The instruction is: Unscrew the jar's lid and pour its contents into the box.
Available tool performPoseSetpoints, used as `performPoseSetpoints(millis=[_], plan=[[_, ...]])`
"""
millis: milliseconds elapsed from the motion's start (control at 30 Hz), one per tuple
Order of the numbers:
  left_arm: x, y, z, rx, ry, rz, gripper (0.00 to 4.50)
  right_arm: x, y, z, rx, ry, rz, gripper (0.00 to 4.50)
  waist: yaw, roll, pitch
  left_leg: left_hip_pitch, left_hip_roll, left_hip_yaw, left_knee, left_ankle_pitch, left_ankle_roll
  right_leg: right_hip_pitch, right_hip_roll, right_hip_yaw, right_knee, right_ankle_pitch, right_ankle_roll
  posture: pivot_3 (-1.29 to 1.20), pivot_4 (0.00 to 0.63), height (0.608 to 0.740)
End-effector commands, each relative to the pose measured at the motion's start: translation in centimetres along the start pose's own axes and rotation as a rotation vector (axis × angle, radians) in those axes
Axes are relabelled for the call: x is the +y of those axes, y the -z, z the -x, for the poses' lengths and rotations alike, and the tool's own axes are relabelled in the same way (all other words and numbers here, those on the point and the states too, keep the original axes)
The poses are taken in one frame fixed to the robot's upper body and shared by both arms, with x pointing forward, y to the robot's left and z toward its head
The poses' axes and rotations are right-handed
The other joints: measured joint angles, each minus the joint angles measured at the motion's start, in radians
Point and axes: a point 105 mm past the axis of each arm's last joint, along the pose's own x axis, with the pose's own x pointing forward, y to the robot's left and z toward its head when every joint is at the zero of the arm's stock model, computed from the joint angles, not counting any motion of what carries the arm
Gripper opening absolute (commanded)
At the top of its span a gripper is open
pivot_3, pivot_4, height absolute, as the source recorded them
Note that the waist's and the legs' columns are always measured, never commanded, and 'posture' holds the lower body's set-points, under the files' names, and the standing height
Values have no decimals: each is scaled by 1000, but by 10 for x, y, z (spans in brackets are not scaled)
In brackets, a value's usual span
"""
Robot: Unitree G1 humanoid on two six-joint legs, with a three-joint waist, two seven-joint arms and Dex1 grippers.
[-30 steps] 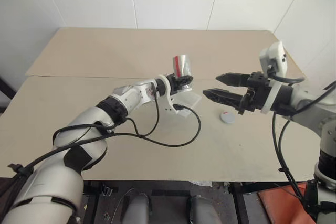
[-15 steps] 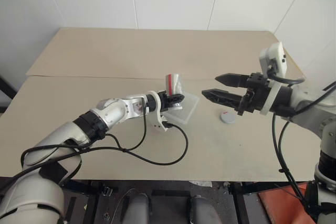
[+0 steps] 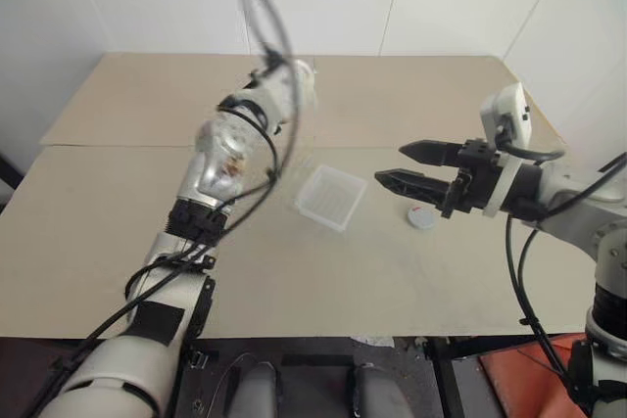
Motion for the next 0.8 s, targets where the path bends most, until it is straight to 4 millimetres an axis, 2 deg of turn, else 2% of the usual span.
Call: performPoseSetpoints(millis=[33,100,167,267,400,433,533,567,633,733,800], plan=[[26,25,13,69,-8,439,2248,2,-9,3,-46,-7,35,4433,-7,0,0,0,0,0,0,0,0,0,0,0,0,0,0,0,150,740],[29,39,20,89,-10,588,2248,2,-9,4,-45,-9,34,4433,-5,0,0,0,0,0,0,0,0,0,0,0,0,0,0,0,150,740],[30,52,26,110,-34,639,2248,2,-9,4,-44,-9,34,4433,-1,0,0,0,0,0,0,0,0,1,0,0,0,0,0,0,150,740],[24,63,30,135,-50,639,2248,2,-9,3,-40,-13,34,4433,4,0,0,0,0,0,0,0,0,1,0,0,0,0,0,0,150,740],[18,64,30,133,-53,577,2248,1,-8,3,-34,-13,36,4433,11,0,0,0,0,-1,0,0,0,1,0,-1,0,0,0,0,150,740],[16,60,29,115,-60,459,2248,1,-8,3,-33,-14,36,4433,12,0,0,0,0,-1,0,0,0,1,-1,-1,0,0,0,0,150,740],[-2,22,21,-33,-34,-165,2248,1,-9,1,-23,-20,42,4433,15,0,0,0,0,0,-1,0,0,1,0,0,0,0,0,0,150,740],[-9,15,19,-68,-23,-306,2248,1,-9,0,-19,-21,44,4433,17,0,0,0,0,0,-1,0,0,1,0,0,0,0,0,0,150,740],[-23,-2,11,-172,-43,-833,2248,0,-8,-1,-7,-26,49,4433,22,0,0,1,-1,0,-1,0,0,1,-1,0,-1,0,-1,0,150,740],[-45,-18,0,-337,-40,-1366,2248,-1,-8,-2,3,-34,55,4433,29,0,0,1,-1,0,-1,0,0,1,-1,0,-2,0,0,0,150,740],[-61,-29,-6,-463,-40,-1623,2248,-1,-8,-2,7,-37,60,4433,31,0,0,0,-1,0,-1,0,0,1,0,0,-2,0,0,0,150,740]])
